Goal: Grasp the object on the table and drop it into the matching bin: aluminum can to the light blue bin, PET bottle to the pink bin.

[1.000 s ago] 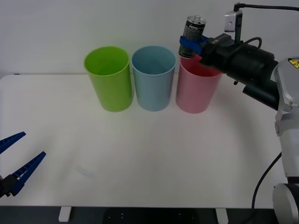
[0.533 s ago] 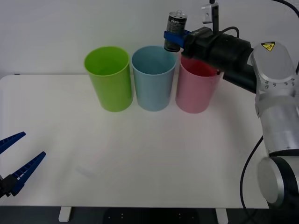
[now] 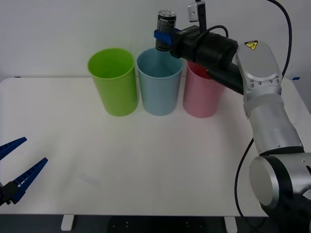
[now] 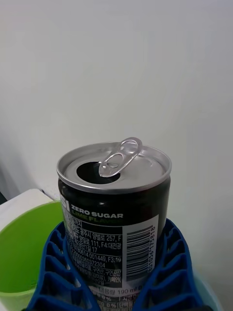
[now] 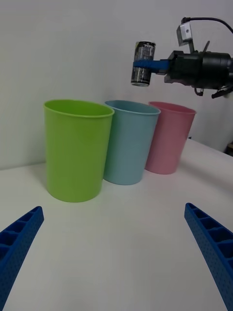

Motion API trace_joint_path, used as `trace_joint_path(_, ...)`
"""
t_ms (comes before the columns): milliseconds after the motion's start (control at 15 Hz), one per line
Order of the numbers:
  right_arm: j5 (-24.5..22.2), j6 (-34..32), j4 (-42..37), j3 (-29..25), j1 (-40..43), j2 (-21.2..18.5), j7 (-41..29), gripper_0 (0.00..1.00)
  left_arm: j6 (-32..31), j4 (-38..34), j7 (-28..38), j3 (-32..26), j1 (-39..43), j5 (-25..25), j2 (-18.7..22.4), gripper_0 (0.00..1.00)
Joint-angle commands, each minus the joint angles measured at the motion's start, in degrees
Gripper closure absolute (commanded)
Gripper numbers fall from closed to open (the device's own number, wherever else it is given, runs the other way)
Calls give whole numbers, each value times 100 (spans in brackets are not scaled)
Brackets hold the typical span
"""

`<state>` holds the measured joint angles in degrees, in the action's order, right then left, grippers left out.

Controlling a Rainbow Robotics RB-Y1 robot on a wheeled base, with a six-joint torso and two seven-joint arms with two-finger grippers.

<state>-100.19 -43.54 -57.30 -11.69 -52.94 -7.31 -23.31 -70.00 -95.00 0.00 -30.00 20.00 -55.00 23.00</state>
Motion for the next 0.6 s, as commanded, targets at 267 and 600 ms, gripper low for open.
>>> trace_joint_path(267, 8, 373, -1, 114, 3, 46, 160, 100, 0, 0, 0, 0, 0, 0, 0, 0)
trace_joint_path(600, 8, 373, -1, 70, 3, 55, 213, 0, 0, 0, 0, 0, 0, 0, 0, 0)
